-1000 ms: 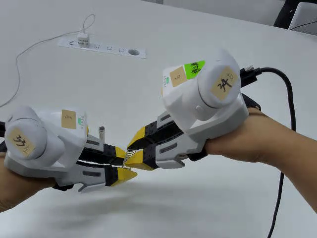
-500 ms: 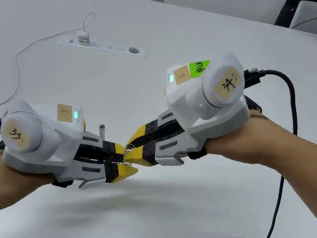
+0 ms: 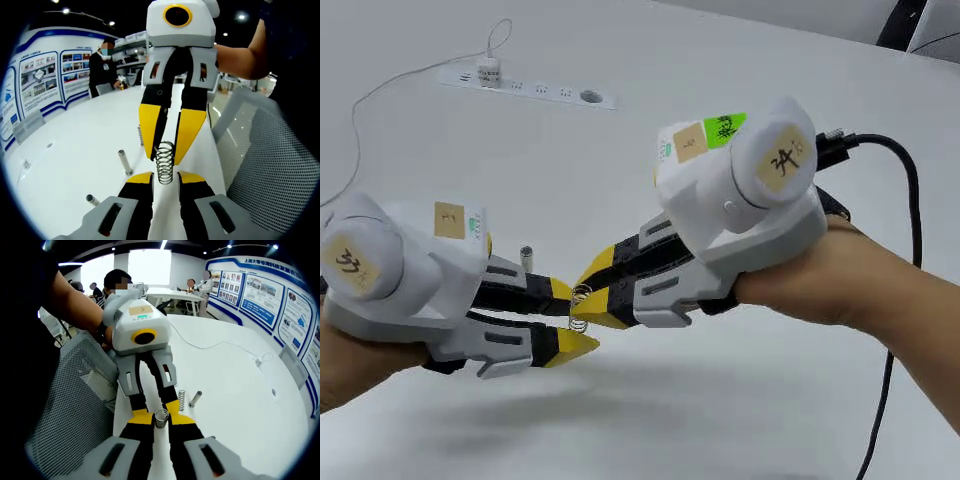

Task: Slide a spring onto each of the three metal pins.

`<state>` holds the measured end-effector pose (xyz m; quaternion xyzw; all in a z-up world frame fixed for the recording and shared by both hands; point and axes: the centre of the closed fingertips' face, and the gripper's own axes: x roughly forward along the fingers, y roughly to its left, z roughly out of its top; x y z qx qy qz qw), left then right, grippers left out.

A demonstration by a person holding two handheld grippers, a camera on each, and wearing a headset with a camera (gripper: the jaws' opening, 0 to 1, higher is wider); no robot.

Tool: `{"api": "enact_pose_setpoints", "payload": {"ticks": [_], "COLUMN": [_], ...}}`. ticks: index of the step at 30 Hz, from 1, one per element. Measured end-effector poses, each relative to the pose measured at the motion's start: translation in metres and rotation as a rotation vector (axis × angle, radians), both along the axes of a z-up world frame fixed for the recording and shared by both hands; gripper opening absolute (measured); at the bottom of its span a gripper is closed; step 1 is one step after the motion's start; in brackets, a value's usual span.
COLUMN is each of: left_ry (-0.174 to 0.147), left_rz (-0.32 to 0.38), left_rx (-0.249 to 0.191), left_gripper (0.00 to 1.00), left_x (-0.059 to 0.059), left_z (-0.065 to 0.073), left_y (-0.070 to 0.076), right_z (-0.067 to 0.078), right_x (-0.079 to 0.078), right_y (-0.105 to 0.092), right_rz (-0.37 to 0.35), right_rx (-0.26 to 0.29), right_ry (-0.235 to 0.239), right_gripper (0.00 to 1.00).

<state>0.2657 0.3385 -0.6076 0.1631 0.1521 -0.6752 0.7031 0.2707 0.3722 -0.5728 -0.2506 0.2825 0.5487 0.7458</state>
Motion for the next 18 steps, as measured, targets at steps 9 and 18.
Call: {"api": "enact_pose_setpoints", "payload": {"ticks": [9, 18], "left_ry": [0.005, -0.009], "left_rz": [0.042, 0.087], "left_rx": [-0.022, -0.020], "left_gripper": [0.27, 0.32], "left_x": [0.004, 0.008], "left_z": [0.009, 0.013], "left_y": [0.011, 0.030], "right_z": [0.008, 0.015], "right_x": [0.011, 0.029], "right_y": [-0.012, -0.032], "right_rz": [-0.051, -0.145], "right_rx": [0.017, 0.043], "right_ry": [-0.018, -0.047], "right_gripper": [0.12, 0.12]}}
